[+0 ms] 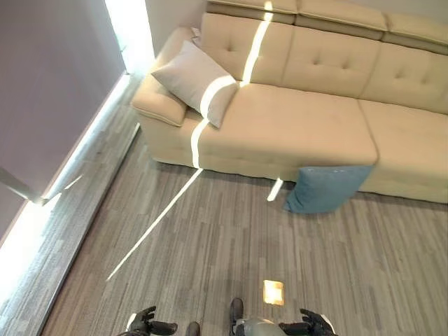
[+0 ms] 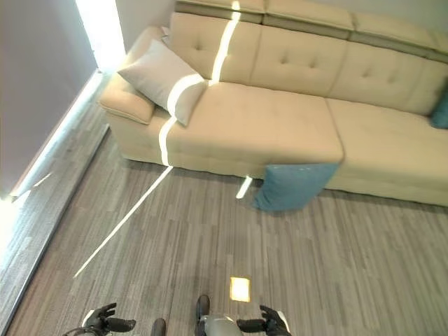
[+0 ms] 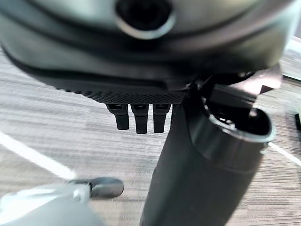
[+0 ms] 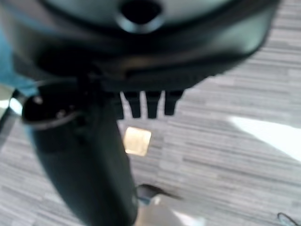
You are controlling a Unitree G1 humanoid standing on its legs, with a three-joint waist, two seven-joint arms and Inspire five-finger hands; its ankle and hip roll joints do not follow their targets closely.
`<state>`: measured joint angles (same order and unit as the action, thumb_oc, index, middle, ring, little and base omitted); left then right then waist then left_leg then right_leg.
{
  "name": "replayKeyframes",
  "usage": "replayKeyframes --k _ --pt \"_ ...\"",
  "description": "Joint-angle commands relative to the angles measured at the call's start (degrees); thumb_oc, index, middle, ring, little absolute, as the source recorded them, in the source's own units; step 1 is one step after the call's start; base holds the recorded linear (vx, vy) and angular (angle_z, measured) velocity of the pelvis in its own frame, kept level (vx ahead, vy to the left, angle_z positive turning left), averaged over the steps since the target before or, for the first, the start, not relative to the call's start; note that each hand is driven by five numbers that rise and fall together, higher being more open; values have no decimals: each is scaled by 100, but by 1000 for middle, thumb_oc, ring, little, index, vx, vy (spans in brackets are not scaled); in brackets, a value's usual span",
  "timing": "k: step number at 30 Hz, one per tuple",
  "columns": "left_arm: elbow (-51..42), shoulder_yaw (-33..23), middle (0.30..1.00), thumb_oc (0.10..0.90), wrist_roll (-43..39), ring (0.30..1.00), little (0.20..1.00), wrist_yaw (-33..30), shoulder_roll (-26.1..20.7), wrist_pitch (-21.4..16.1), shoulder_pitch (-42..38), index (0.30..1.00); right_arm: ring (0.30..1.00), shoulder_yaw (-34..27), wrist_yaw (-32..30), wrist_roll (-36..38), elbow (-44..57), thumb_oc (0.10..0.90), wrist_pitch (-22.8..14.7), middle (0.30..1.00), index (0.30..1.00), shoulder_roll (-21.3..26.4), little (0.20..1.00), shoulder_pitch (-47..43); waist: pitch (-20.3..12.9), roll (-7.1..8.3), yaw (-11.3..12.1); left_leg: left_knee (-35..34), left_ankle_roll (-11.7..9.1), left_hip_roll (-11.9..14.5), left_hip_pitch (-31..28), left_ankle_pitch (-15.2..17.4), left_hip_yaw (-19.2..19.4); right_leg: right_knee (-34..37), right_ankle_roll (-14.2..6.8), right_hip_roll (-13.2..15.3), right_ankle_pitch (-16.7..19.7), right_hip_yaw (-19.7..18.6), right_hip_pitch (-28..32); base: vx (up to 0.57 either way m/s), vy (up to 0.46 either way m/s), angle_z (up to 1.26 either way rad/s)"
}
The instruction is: Pick up all the scattered cushions and arrange them neatly on the sofa.
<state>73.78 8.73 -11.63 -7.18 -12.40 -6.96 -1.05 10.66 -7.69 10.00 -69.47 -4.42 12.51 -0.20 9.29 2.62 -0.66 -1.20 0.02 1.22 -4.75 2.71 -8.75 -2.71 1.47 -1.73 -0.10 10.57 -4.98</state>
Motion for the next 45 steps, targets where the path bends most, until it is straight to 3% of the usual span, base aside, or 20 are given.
replayKeyframes --k 1,2,3,5,7,11,13,18,21,23,26,29,31,34,37,38,39,40,42,45 --pt "-62 -14 900 800 42 900 900 -47 -25 -124 -322 900 900 -39 -50 183 11 800 -228 900 900 236 900 -154 -6 268 35 1098 -229 -655 298 428 126 51 -560 186 -196 -347 218 83 -79 46" --pt "-120 15 900 800 -8 900 900 -54 -21 -121 -373 900 900 -32 -54 217 23 800 -235 900 900 258 900 -193 62 304 38 1615 -326 -624 596 345 302 92 -529 232 -185 -334 285 118 -141 54" --pt "-229 46 900 800 -91 900 900 -105 -34 -132 -464 900 900 -26 -78 304 38 800 -210 900 900 289 900 -257 156 365 54 2160 -302 -423 1027 330 844 186 -463 318 -258 -269 476 41 -81 37" --pt "-250 53 900 800 -136 900 900 -115 -38 -134 -484 900 900 -34 -85 344 23 800 -202 900 900 310 900 -274 161 367 77 2174 -235 -326 1175 421 1044 219 -452 329 -313 -224 544 84 -42 30" --pt "-251 50 900 800 -161 900 900 -120 -45 -117 -477 900 900 -55 -85 370 -6 800 -196 900 900 328 900 -253 101 391 104 1762 -143 -269 1350 482 1199 300 -482 364 -399 -152 675 211 0 28" --pt "-268 35 900 800 -239 900 900 -122 -97 -134 -437 900 900 -79 -127 388 -54 800 -179 900 900 309 900 -217 38 332 242 836 -241 -102 1818 -349 1241 403 -472 222 -653 -181 995 277 54 20" --pt "-283 32 900 800 -314 900 900 -139 -119 -145 -429 900 900 -71 -152 369 -71 800 -163 900 900 300 900 -228 49 336 350 706 -301 -88 2056 -540 1191 404 -473 194 -744 -267 1156 289 102 0" --pt "-153 -23 900 800 -212 900 900 -69 -110 -90 -314 900 900 -115 -101 251 -135 800 -150 900 900 199 900 -160 -185 407 387 644 -117 -254 1755 -389 1120 -97 -676 392 -789 -414 1209 326 191 -33" --pt "-204 16 900 800 -140 900 900 -34 -157 -74 -305 900 900 -75 -51 200 -84 800 -130 900 900 139 900 -162 -160 405 358 617 72 -367 1437 -211 1145 -1176 -913 640 -241 -455 806 205 190 -21" --pt "-273 117 900 800 11 900 900 -32 -226 -70 -352 900 900 -34 -41 147 8 800 -131 900 900 131 900 -249 -17 242 208 511 238 -366 1075 -35 1082 -2230 -1000 739 298 -454 238 263 261 6" --pt "-284 144 900 800 64 900 900 -20 -242 -76 -332 900 900 -10 -35 99 64 800 -137 900 900 138 900 -258 25 119 163 428 287 -326 817 89 1052 -2458 -921 806 252 -304 -145 181 123 21" --pt "-262 149 900 800 150 900 900 1 -251 -70 -334 900 900 65 -28 30 123 800 -133 900 900 180 900 -334 127 97 12 236 286 -438 350 269 872 -1535 -817 639 -13 -49 -591 350 64 -8" --pt "-209 128 900 800 187 900 900 2 -257 -78 -333 900 900 77 -15 12 139 800 -125 900 900 206 900 -352 166 149 -85 209 260 -539 159 376 734 -844 -856 531 85 -36 -771 295 11 -7" --pt "-172 108 900 800 241 900 900 1 -252 -82 -352 900 900 72 -9 -26 142 800 -121 900 900 249 900 -344 204 184 -180 250 216 -616 -55 548 609 -323 -930 437 242 30 -866 275 -12 27" --pt "-101 125 900 800 401 900 900 28 -203 -100 -311 900 900 45 -8 -25 109 800 -137 900 900 303 900 -237 136 223 -224 469 183 -696 -240 824 536 -78 -846 397 219 15 -623 293 -40 40" --pt "-65 159 900 800 448 900 900 67 -159 -91 -302 900 900 -20 21 30 80 800 -161 900 900 307 900 -158 -18 189 -285 705 0 -600 -295 745 513 -85 -702 285 178 -90 -488 455 -139 42" --pt "-102 211 900 800 436 900 900 76 -148 -103 -342 900 900 -45 36 150 84 800 -218 900 900 324 900 -134 -54 189 -322 1369 -292 -404 -137 573 813 105 -608 263 153 12 -138 362 -126 46" --pt "-102 211 900 800 436 900 900 76 -151 -103 -343 900 900 -45 36 150 84 800 -218 900 900 321 900 -135 -68 203 -333 1361 -290 -419 -118 554 804 107 -610 279 160 18 -156 181 -120 45" --pt "-236 229 900 800 297 900 900 72 -175 -110 -443 900 900 -48 15 277 82 800 -240 900 900 341 900 -176 -7 287 -265 2484 -417 -263 388 218 1015 212 -475 244 85 -62 119 107 -112 31" --pt "-270 236 900 800 175 900 900 43 -176 -96 -519 900 900 -34 16 364 13 800 -193 900 900 362 900 -236 64 410 -153 3006 -295 -109 980 252 1309 280 -376 291 -70 -119 396 107 -73 1"
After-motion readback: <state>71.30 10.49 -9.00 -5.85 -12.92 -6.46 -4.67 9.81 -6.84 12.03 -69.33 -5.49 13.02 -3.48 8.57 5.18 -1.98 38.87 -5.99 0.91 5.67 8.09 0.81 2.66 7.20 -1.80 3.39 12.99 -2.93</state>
